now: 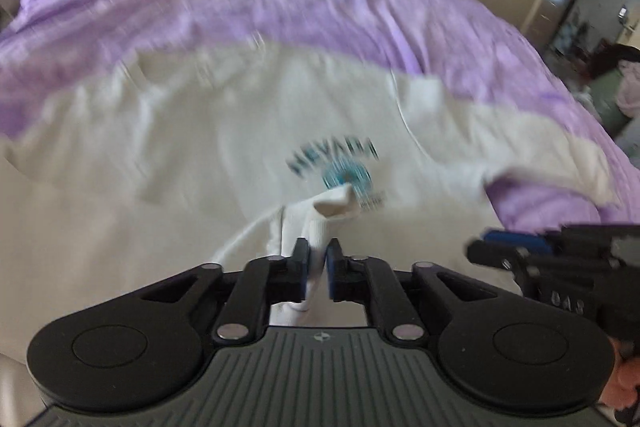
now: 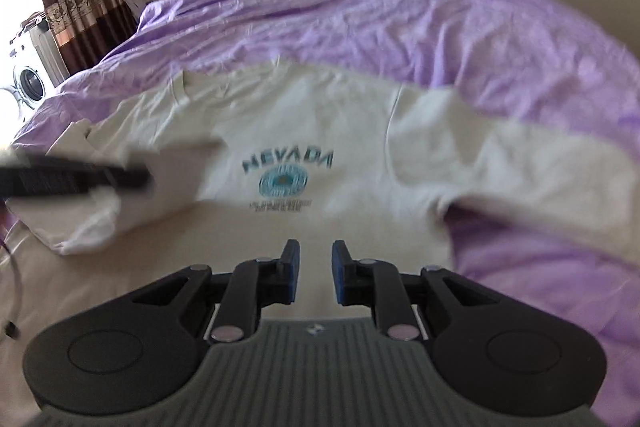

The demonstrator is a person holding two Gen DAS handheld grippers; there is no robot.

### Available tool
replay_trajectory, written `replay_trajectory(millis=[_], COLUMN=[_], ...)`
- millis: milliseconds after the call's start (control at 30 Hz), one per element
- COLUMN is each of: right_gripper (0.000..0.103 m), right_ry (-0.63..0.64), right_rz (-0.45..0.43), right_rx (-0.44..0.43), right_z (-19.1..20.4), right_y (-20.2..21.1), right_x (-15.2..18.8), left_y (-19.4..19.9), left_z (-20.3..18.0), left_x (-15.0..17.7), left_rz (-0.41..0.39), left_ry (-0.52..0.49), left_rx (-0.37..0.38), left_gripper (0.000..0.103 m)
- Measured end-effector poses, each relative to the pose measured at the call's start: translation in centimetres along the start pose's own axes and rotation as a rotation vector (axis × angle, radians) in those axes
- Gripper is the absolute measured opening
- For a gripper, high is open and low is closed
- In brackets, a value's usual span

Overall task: Fold small clothes
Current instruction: 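Fold the held sleeve across the shirt front and open the left tool, then grasp the cuff of the other sleeve with the right tool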

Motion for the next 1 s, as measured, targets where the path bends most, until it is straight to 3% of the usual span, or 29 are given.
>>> replay_trajectory(millis=[67, 133, 233, 367, 500, 700, 733, 800, 833, 1000], right_gripper=[0.014, 0.018, 0.031, 0.036, 0.035, 0.03, 0.028, 0.004, 0.0, 0.0], right_ry=[-0.012, -0.028, -0.068, -0.105, -0.168, -0.195, -0.199, -0.198, -0.191, -0.118], right_rz=[0.025, 0.048, 0.074, 0.111, 0.17, 0.219, 0.224, 0.228, 0.233, 0.197], right_rx=[-0.029, -0.058, -0.121, -0.211, -0.328, -0.305, -0.308, -0.316, -0.326, -0.32], right_z=[-0.1, 0.1, 0.3, 1.4, 3.1, 4.6, 4.7, 4.8, 5.0, 5.2], right_y=[-1.0, -1.8, -2.2, -2.7, -4.3, -7.2, -7.5, -7.6, -7.3, -4.1], right_x=[0.1, 0.1, -0.3, -1.2, -2.1, -3.0, -2.9, -2.8, -2.7, -2.4], left_y=[-0.4, 0.2, 2.4, 5.8, 9.1, 11.9, 11.8, 11.2, 10.9, 8.6], left_z=[0.2, 0.3, 1.3, 4.4, 9.9, 17.0, 17.9, 19.1, 19.5, 20.7], left_x=[0.9, 1.8, 2.7, 3.2, 3.5, 5.3, 5.7, 6.5, 6.9, 8.2], left_rz=[0.025, 0.026, 0.003, -0.06, -0.087, -0.081, -0.071, -0.044, -0.033, 0.021], left_ry=[-0.016, -0.038, -0.071, -0.074, 0.008, 0.125, 0.137, 0.148, 0.149, 0.137], left_rx=[0.042, 0.082, 0.105, -0.002, -0.126, -0.207, -0.205, -0.211, -0.217, -0.261], left_gripper=[0.036, 0.05, 0.058, 0.058, 0.058, 0.058, 0.058, 0.058, 0.058, 0.053])
Point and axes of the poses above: each gripper's, at about its wrist camera, not at the fingertips, and y roughly against the way its jaws point, z to its left, x to its underside, the point moved 4 cm from there along -y, roughly the way its jaws point, and after that the axes turned 15 degrees about z, right-handed, at the moved point
